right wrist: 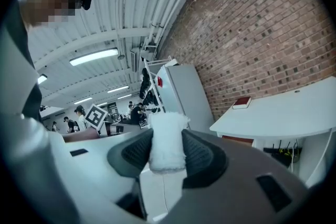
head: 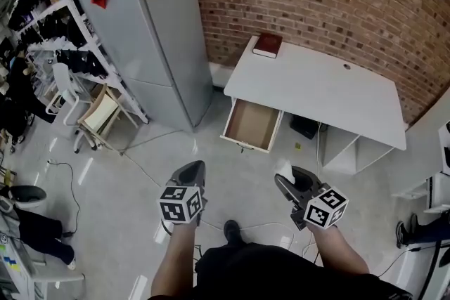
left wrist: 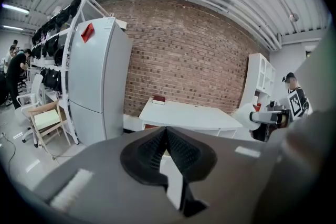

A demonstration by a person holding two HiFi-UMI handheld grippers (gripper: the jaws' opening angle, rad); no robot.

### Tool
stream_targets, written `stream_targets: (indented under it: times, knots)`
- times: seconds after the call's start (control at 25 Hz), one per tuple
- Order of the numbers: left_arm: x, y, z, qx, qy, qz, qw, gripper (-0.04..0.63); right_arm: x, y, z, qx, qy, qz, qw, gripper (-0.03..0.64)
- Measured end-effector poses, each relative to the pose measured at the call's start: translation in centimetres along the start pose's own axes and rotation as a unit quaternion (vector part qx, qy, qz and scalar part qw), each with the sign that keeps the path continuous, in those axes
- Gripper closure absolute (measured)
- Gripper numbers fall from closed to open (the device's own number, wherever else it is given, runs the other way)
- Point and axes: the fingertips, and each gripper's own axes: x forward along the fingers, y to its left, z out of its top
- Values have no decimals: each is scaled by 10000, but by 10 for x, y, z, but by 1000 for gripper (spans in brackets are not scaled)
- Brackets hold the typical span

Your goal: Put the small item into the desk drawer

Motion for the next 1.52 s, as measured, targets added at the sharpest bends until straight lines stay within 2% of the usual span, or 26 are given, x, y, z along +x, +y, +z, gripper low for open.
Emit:
stream_targets:
  times: [0.28,0.56,0.8,1.0,1.24,1.52]
  knots:
    - [15,54,14,-164,-79,-34,9998,583,54,2,15,-114,120,-62,9998,456]
    - [24,83,23,-114,-64,-237,9996,583,89,7,25,-194,86,-222,9995,456]
    - [33,99,17,-173,51,-264,9995,583,101,1,13,-52,186,-324,9993,454]
    - [55,91,11,-113,279,-396,9988,583,105,-22,6,178,236,-430,9986,456]
    - [87,101,18,-165,395,-253,9988,583,132,-57,13,289,214,-305,9989,454]
    - [155,94,35,-186,573,-214,9980,583,159,-122,22,402,326,-156,9985,454]
